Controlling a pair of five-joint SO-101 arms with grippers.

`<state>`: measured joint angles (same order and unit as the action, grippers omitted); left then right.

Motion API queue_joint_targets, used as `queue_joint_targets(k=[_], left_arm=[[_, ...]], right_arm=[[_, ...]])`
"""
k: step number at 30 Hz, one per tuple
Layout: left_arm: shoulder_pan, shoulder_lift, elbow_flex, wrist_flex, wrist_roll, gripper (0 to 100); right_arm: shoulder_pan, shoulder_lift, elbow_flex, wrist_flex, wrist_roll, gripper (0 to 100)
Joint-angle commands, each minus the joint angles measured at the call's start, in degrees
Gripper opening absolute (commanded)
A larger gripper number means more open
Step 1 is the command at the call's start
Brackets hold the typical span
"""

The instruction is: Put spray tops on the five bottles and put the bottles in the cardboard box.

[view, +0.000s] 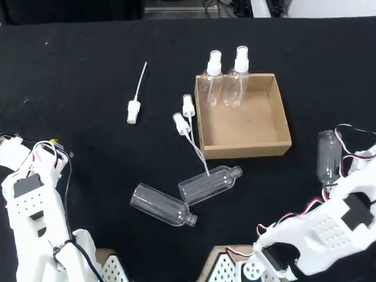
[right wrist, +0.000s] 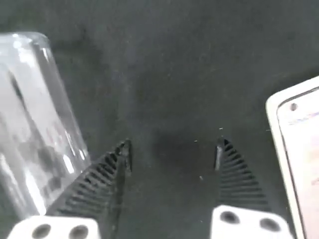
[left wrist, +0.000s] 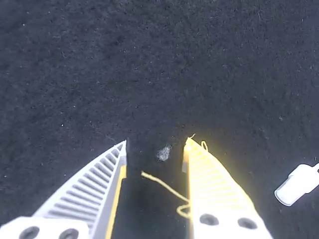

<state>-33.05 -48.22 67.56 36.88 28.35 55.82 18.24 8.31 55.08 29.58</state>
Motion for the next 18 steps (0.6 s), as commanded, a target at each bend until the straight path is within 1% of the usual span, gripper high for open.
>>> queue_joint_targets(k=[1, 7, 10, 18], left_arm=[[0.8, -1.1, -2.8, -1.3, 0.3, 18], [0.8, -1.1, -2.8, -1.3, 0.3, 18], [0.8, -1.1, -2.8, -1.3, 0.3, 18], [0.8, -1.1, -2.8, -1.3, 0.3, 18]], right_arm=[[0.7, -0.6, -0.3, 1.3, -0.3, 23.3], [-4.6, -2.6, -0.1, 9.3, -3.1, 23.4], [-7.3, -2.2, -0.1, 9.6, -6.2, 23.4], [-13.1, -3.5, 2.3, 12.0, -10.9, 23.4]])
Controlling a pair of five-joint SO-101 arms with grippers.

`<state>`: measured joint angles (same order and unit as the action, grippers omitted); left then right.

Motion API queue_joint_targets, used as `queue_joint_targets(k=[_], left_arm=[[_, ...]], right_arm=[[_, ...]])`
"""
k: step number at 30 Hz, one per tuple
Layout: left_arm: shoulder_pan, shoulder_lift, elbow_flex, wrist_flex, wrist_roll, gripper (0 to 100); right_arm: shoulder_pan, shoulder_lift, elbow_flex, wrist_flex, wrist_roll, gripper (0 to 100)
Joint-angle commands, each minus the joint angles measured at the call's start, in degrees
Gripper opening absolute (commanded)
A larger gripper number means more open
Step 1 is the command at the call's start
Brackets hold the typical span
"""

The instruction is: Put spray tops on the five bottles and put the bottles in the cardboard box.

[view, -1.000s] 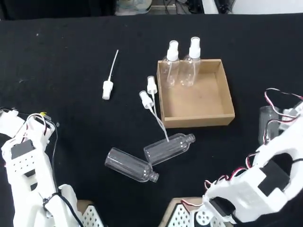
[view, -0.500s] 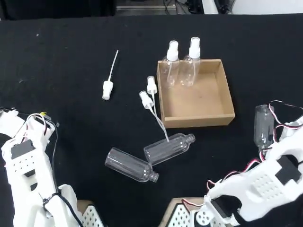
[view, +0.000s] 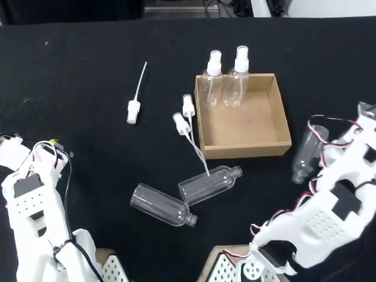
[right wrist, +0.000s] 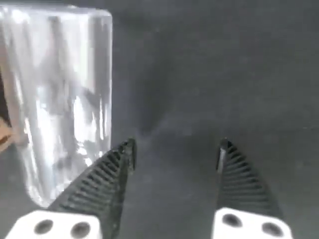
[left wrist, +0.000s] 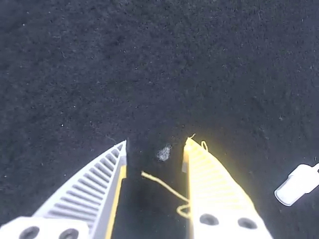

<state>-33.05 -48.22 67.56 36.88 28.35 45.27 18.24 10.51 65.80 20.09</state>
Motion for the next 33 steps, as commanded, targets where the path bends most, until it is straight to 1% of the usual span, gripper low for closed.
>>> queue_joint_targets(k=[1, 7, 9, 12, 14, 16, 19, 21, 24, 27, 30, 33], left_arm=[[0.8, -1.1, -2.8, -1.3, 0.2, 18], [0.8, -1.1, -2.8, -1.3, 0.2, 18], [0.8, -1.1, -2.9, -1.3, 0.2, 18], [0.8, -1.1, -2.9, -1.3, 0.2, 18], [0.8, -1.1, -2.9, -1.3, 0.2, 18], [0.8, -1.1, -2.9, -1.3, 0.2, 18], [0.8, -1.1, -2.9, -1.3, 0.2, 18], [0.8, -1.1, -2.9, -1.3, 0.2, 18], [0.8, -1.1, -2.8, -1.3, 0.2, 18], [0.7, -1.1, -2.8, -1.3, 0.2, 18], [0.7, -1.1, -2.8, -1.3, 0.2, 18], [0.7, -1.1, -2.8, -1.3, 0.2, 18]], right_arm=[[-3.2, -4.3, 0.6, 1.6, -1.8, 23.4], [-3.9, -11.4, 1.4, 1.8, -1.6, 23.4], [-3.9, -13.8, 0.9, 3.3, -1.2, 23.4], [-4.7, -16.5, -1.1, 6.2, 2.0, 23.4], [-5.2, -17.2, -3.6, 7.8, 2.3, 23.4], [-6.2, -17.1, -5.8, 8.2, 0.3, 23.4], [-8.4, -17.1, -6.9, 6.3, -6.0, 23.4], [-10.4, -17.0, -6.5, 3.5, -11.3, 23.4], [-11.3, -15.4, -6.1, -2.1, -16.8, 23.2], [-11.2, -11.4, -6.1, -8.4, -19.3, 23.0], [-9.8, -5.8, -6.4, -13.6, -19.4, 23.0], [-8.1, -1.1, -9.5, -13.4, -19.4, 23.0]])
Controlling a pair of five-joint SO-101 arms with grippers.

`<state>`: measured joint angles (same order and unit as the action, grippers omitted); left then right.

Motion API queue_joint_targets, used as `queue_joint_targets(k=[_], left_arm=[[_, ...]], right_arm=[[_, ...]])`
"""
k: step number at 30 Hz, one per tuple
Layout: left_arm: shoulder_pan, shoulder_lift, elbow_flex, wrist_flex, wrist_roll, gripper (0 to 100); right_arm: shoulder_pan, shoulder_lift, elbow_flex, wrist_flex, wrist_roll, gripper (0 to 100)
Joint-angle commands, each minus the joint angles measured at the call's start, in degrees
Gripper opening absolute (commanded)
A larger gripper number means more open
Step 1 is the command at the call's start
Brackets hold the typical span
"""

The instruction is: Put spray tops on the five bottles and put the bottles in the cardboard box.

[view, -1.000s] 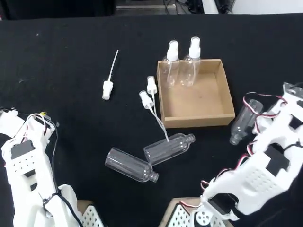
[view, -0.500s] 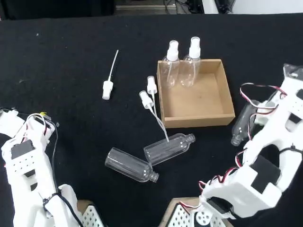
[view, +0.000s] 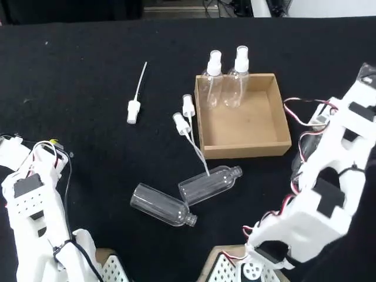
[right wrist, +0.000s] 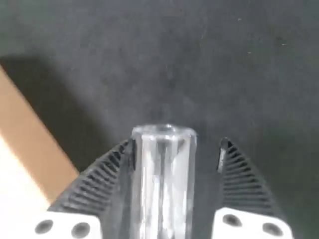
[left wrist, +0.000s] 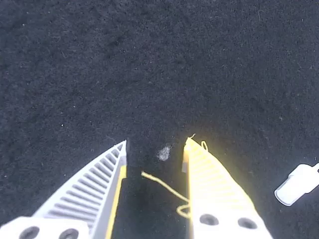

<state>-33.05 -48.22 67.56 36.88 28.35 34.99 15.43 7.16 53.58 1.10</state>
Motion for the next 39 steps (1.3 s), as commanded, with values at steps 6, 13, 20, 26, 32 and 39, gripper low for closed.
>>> queue_joint_targets(k=[6, 13, 20, 26, 32, 39], left_arm=[[0.8, -1.1, -2.8, -1.3, 0.2, 18], [0.8, -1.1, -2.8, -1.3, 0.2, 18], [0.8, -1.1, -2.8, -1.3, 0.2, 18], [0.8, -1.1, -2.8, -1.3, 0.2, 18], [0.8, -1.1, -2.8, -1.3, 0.2, 18], [0.8, -1.1, -2.8, -1.3, 0.2, 18]], right_arm=[[6.9, 8.6, -15.7, 6.8, -0.3, 23.0], [14.7, 13.1, -23.6, 18.1, 0.0, 23.4], [19.0, 13.3, -27.4, 30.3, 7.7, 23.4], [20.1, 13.3, -38.2, 33.1, 9.1, 23.4], [14.9, 13.3, -47.5, 47.4, 32.3, 23.4], [11.8, 11.2, -47.1, 47.4, 55.3, 27.5]])
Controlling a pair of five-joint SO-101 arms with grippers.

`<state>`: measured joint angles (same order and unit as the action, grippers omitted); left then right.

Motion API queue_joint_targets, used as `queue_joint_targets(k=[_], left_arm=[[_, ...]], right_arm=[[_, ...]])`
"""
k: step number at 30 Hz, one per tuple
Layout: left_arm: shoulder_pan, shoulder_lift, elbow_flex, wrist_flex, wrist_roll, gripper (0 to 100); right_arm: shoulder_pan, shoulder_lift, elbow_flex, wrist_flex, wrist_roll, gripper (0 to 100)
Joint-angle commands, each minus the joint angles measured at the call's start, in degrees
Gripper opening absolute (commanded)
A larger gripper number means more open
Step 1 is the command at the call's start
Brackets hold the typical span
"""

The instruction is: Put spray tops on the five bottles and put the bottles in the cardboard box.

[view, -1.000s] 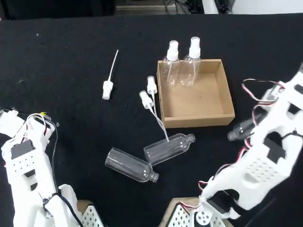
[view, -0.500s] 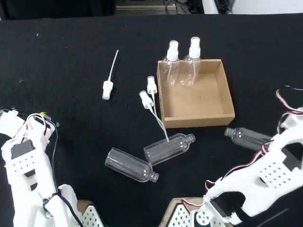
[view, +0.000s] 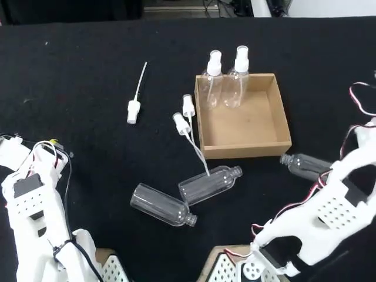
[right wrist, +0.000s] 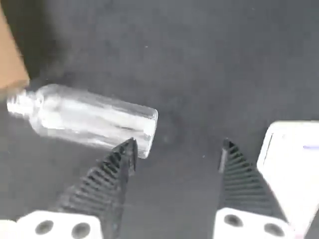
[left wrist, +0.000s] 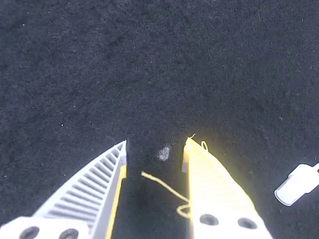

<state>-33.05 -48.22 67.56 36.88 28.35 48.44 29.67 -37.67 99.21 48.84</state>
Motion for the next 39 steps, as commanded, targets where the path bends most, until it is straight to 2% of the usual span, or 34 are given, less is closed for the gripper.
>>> queue_joint_targets(k=[1, 9, 13, 17, 21, 27, 35, 39], left_arm=[[0.8, -1.1, -2.8, -1.3, 0.2, 18], [0.8, -1.1, -2.9, -1.3, 0.2, 18], [0.8, -1.1, -2.9, -1.3, 0.2, 18], [0.8, -1.1, -2.9, -1.3, 0.2, 18], [0.8, -1.1, -2.9, -1.3, 0.2, 18], [0.8, -1.1, -2.8, -1.3, 0.2, 18], [0.8, -1.1, -2.8, -1.3, 0.2, 18], [0.8, -1.1, -2.8, -1.3, 0.2, 18]], right_arm=[[-1.8, -4.0, -1.1, 1.8, 9.3, 28.5], [-5.9, -22.6, 21.2, 1.3, 16.3, 28.6], [-8.3, -33.2, 35.5, -7.1, 19.6, 28.6], [-11.6, -39.7, 49.3, -13.5, 26.8, 28.6], [-14.2, -41.9, 56.2, -16.4, 32.6, 28.6], [-14.2, -41.8, 62.2, -21.2, 40.1, 28.6], [-12.3, -41.8, 71.8, -37.5, 41.5, 28.6], [-12.3, -41.8, 75.1, -42.5, 41.5, 28.6]])
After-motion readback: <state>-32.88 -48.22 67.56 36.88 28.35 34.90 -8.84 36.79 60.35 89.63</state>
